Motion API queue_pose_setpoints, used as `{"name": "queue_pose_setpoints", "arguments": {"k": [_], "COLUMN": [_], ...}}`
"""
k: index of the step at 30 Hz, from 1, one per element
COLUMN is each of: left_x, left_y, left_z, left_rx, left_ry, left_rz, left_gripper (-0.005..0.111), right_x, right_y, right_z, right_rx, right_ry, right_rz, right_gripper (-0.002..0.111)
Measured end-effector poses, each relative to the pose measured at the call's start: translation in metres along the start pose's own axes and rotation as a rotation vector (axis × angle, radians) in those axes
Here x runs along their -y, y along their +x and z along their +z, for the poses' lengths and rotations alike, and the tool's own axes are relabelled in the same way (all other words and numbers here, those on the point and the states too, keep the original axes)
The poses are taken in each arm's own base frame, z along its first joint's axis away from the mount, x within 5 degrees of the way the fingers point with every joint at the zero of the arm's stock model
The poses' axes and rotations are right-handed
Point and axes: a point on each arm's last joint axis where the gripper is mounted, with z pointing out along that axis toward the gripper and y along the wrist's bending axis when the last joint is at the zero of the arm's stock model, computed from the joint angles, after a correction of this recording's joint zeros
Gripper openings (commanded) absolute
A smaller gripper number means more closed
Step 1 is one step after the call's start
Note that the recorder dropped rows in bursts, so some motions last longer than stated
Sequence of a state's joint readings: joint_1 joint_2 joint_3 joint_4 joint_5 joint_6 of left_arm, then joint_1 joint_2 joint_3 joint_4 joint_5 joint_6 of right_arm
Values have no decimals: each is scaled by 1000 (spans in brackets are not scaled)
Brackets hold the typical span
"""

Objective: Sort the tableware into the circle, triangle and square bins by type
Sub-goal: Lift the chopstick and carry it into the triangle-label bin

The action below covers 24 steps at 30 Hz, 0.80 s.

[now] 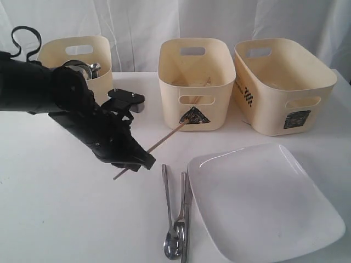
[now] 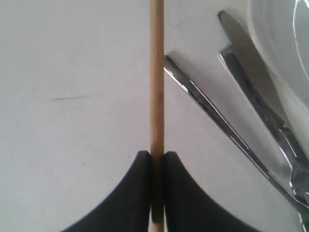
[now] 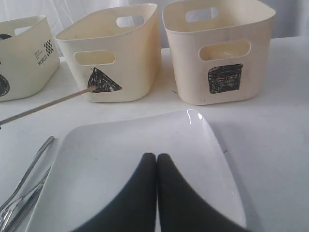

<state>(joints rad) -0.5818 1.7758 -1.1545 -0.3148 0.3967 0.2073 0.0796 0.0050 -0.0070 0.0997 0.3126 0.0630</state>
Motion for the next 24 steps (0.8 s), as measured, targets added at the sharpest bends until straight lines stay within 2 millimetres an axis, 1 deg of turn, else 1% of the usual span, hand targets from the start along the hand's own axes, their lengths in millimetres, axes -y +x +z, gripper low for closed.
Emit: {"name": "queue_pose_setpoints", "arguments": {"k": [1, 3, 4, 7, 9, 12, 14, 15, 16, 17, 18, 19, 20, 21, 22, 24], "left_x": [1, 12, 23, 45, 52, 54, 53, 52, 51, 49, 48, 46, 45, 43, 42, 36], "left_y": [-3, -15, -22, -40, -50, -63, -78, -90, -94, -105, -109, -120, -125, -135, -140, -156], "left_z": [-4, -16, -25, -45, -55, -64, -72, -76, -77, -76, -74, -68, -63, -53, -50, -24], "left_rx": [4, 23, 50, 131, 171, 261, 386, 480, 513, 585, 607, 653, 664, 702, 723, 753], "left_ry": [4, 26, 40, 62, 69, 53, 17, -16, -28, -56, -65, -82, -89, -105, -113, -155], "left_rz": [5, 67, 122, 200, 218, 224, 231, 246, 248, 250, 249, 246, 244, 238, 236, 276], "left_gripper": [0, 0, 0, 0, 0, 0, 0, 0, 0, 0, 0, 0, 0, 0, 0, 0], "right_x": [0, 0, 0, 0, 0, 0, 0, 0, 0, 0, 0, 0, 0, 0, 0, 0], "right_y": [0, 0, 0, 0, 0, 0, 0, 0, 0, 0, 0, 0, 0, 0, 0, 0], "right_z": [0, 0, 0, 0, 0, 0, 0, 0, 0, 0, 0, 0, 0, 0, 0, 0], "right_rx": [0, 0, 0, 0, 0, 0, 0, 0, 0, 0, 0, 0, 0, 0, 0, 0], "right_ry": [0, 0, 0, 0, 0, 0, 0, 0, 0, 0, 0, 0, 0, 0, 0, 0], "right_rz": [0, 0, 0, 0, 0, 0, 0, 0, 0, 0, 0, 2, 2, 2, 2, 2], "right_gripper": [0, 0, 0, 0, 0, 0, 0, 0, 0, 0, 0, 0, 0, 0, 0, 0]}}
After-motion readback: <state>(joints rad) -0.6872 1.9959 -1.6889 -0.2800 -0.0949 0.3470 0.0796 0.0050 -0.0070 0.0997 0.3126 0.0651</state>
